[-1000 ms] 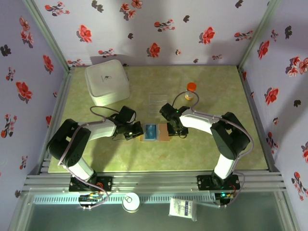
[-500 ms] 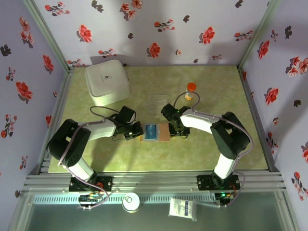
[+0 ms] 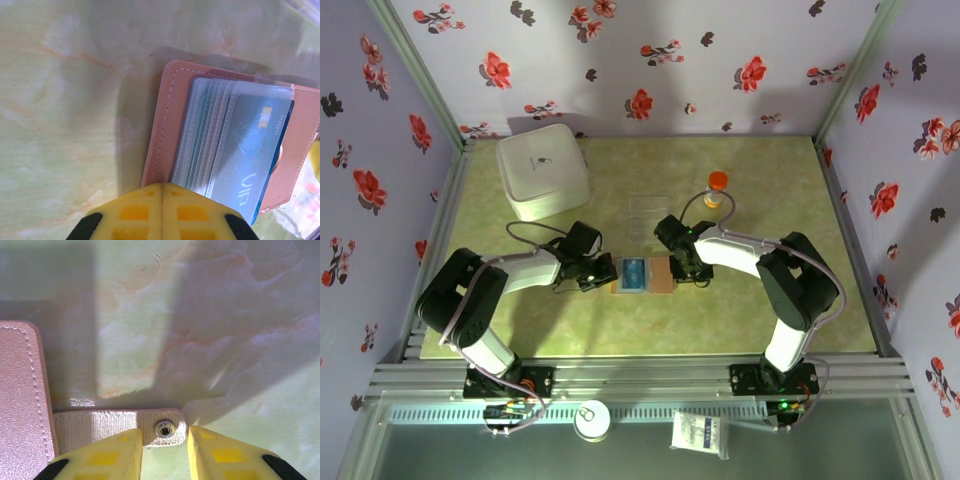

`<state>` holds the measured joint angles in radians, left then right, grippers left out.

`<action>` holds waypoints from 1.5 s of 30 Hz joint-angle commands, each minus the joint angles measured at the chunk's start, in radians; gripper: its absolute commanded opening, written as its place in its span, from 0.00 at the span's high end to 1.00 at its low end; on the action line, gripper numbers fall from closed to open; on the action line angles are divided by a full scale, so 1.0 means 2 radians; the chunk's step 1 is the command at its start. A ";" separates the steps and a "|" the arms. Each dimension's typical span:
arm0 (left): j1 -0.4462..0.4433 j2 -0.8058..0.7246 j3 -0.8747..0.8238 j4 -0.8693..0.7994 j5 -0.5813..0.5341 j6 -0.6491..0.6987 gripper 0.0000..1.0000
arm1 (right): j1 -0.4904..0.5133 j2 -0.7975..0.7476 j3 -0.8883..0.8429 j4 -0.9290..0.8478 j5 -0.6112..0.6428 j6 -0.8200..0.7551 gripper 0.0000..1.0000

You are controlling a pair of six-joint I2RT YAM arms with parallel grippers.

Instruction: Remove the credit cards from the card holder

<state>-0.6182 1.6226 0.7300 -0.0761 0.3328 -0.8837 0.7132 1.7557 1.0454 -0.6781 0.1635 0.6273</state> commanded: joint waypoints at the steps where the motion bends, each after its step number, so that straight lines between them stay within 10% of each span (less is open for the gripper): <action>1: 0.000 0.002 -0.020 -0.050 -0.022 0.009 1.00 | -0.009 0.018 -0.007 -0.027 0.024 -0.003 0.72; 34: 0.000 -0.057 0.040 -0.080 -0.002 0.004 1.00 | -0.003 -0.081 0.055 -0.077 -0.026 -0.009 0.62; 45: -0.002 -0.034 0.058 -0.057 0.021 0.002 1.00 | 0.021 -0.066 0.068 0.019 -0.137 0.026 0.62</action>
<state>-0.6174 1.5322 0.8158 -0.1970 0.3496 -0.8841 0.7338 1.6028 1.1557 -0.7193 -0.0120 0.6399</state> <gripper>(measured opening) 0.035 0.383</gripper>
